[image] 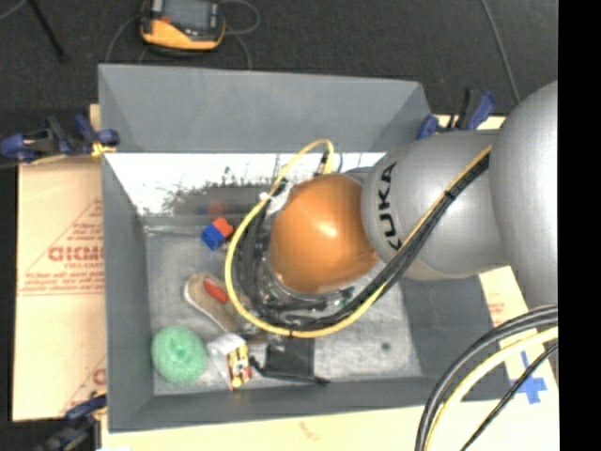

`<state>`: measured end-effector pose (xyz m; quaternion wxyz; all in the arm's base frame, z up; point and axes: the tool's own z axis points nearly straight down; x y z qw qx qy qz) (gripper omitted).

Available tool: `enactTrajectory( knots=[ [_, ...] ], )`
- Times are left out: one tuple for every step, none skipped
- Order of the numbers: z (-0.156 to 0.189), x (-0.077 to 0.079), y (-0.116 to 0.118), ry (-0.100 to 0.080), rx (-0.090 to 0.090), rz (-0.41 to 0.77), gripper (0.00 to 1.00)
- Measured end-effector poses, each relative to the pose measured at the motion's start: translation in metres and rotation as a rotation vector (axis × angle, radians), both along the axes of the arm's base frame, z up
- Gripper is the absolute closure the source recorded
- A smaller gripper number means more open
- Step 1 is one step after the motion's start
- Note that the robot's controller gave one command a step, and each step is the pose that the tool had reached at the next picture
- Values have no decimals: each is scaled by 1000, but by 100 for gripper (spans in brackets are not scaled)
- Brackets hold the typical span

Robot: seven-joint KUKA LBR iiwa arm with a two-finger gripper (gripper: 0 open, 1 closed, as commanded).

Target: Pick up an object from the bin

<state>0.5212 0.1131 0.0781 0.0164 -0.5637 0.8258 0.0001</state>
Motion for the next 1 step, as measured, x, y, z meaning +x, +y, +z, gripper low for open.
enactTrajectory(
  knots=[
    [138, 13, -17, 26, -15, -63, 100]
  ],
)
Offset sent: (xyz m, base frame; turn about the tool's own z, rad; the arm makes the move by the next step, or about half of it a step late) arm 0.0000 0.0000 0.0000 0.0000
